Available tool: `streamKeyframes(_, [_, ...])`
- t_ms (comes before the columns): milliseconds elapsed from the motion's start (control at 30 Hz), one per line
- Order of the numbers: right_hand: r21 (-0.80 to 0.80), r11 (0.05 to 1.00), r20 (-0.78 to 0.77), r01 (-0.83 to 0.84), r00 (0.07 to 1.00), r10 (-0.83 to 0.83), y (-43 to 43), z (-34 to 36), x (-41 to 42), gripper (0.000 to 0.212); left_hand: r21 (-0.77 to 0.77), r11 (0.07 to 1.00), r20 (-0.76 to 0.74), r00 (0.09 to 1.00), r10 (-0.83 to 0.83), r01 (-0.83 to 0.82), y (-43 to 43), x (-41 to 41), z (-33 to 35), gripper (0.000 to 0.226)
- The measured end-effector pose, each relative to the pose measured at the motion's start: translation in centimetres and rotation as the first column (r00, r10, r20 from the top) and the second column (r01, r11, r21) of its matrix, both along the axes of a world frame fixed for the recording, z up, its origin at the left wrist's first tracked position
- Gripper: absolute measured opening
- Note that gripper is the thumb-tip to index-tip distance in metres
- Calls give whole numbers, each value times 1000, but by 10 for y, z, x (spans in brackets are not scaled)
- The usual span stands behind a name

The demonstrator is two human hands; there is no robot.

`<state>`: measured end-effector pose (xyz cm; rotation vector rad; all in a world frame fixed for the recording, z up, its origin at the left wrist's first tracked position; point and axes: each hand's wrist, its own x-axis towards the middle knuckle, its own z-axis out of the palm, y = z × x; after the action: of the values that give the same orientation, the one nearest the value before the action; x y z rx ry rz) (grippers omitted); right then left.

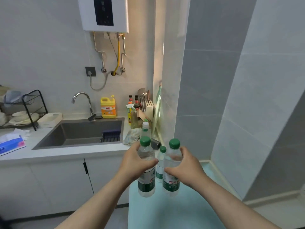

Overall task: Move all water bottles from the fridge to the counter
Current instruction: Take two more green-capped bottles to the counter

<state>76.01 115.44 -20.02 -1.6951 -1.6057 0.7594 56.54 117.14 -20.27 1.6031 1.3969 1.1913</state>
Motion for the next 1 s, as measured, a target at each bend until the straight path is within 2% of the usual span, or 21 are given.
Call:
streamKeyframes(200, [-87,996,12,38,999,-37,47,-79,5,65,-103,994,-18,999,36,-38,41,11,-73,45])
streamKeyframes(400, [-128,990,-24,54,998,-58,84,-132,4,51,-171,978,-33,993,111,-115,73,11,-129,41])
streamKeyframes(633, [-156,987,-28,28,999,-32,106,-169,0,48,-206,967,-73,987,141,-153,88,8,-167,42])
streamKeyframes(1000, [-178,984,-45,-15,999,7,103,-175,1,64,-226,970,-123,990,63,-90,88,5,-177,56])
